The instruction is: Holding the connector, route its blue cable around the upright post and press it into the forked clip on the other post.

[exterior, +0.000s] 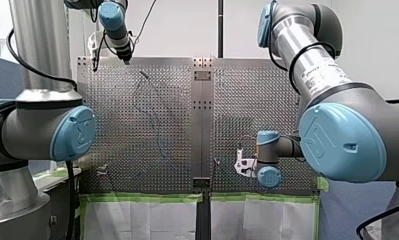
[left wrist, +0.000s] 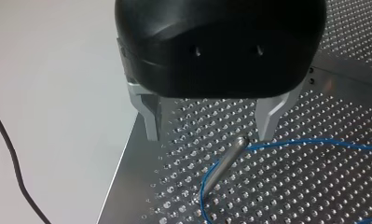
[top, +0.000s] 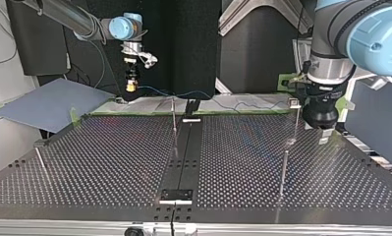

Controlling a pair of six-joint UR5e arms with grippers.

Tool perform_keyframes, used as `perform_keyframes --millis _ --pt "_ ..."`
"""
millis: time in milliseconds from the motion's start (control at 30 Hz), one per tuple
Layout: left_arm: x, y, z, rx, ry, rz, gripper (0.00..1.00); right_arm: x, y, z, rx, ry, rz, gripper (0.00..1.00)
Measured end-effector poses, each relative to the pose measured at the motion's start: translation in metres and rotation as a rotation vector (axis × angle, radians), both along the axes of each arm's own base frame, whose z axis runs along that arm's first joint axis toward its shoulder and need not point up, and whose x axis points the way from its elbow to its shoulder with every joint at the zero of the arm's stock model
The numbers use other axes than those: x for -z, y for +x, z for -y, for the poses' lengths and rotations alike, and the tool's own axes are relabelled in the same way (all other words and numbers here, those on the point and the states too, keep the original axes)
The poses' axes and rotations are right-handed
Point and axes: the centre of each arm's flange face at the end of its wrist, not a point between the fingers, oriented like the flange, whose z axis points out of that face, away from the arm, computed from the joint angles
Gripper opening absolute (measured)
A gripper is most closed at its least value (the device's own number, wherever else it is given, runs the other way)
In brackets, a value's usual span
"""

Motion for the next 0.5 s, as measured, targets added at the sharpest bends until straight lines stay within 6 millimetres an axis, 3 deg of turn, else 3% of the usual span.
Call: perform_keyframes --millis 500 --pt "-0.016 -0.011 0.004 0.032 -0.006 0.075 1.0 0.001 0.0 -0.001 -0.001 0.007 -0.003 0.0"
